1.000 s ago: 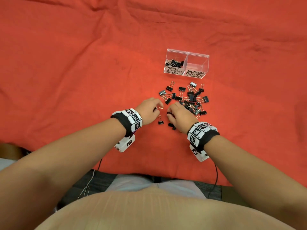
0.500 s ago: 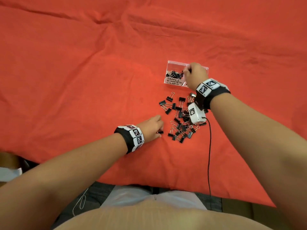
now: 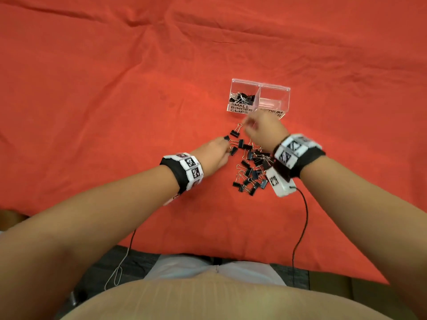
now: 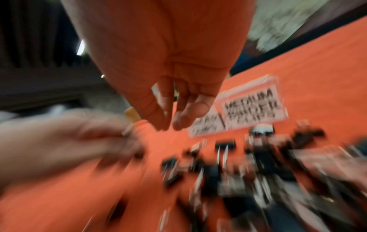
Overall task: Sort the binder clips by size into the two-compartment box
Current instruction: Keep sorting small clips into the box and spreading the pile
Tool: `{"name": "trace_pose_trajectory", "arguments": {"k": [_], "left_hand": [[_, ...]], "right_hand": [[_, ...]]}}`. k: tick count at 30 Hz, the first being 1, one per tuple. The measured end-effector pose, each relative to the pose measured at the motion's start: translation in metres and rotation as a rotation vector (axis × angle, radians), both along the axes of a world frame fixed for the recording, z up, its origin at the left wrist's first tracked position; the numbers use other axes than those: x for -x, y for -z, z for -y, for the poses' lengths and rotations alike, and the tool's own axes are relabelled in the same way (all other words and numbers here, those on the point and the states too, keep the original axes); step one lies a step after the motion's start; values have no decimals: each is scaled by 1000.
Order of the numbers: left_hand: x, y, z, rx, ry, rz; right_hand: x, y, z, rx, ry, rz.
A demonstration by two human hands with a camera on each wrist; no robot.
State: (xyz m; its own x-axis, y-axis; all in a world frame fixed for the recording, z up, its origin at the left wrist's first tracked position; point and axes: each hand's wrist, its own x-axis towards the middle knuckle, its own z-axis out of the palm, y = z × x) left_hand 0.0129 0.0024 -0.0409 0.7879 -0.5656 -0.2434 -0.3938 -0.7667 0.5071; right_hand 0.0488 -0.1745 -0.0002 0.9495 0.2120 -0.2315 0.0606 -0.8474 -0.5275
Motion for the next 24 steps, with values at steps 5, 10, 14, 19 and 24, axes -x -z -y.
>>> {"name": "trace_pose_trajectory", "arguments": {"k": [5,10,14,19,24], "left_hand": [[-61,-24,16,136,-323,42],[-120,-41,47,89,-466,53],[-135,-36,60,-19,-478,-2],[-120,-37,62,-15,-417,31],[-78,-34,48,79,-354,0]], "right_hand": [[79,23,-9,95,-357,-237],[97,45,-17,180,-380,-294],[97,47,-17,160,-358,-269],[100,48,-12,156,-314,-135],[102,44,1,-77,-37,-56]]}}
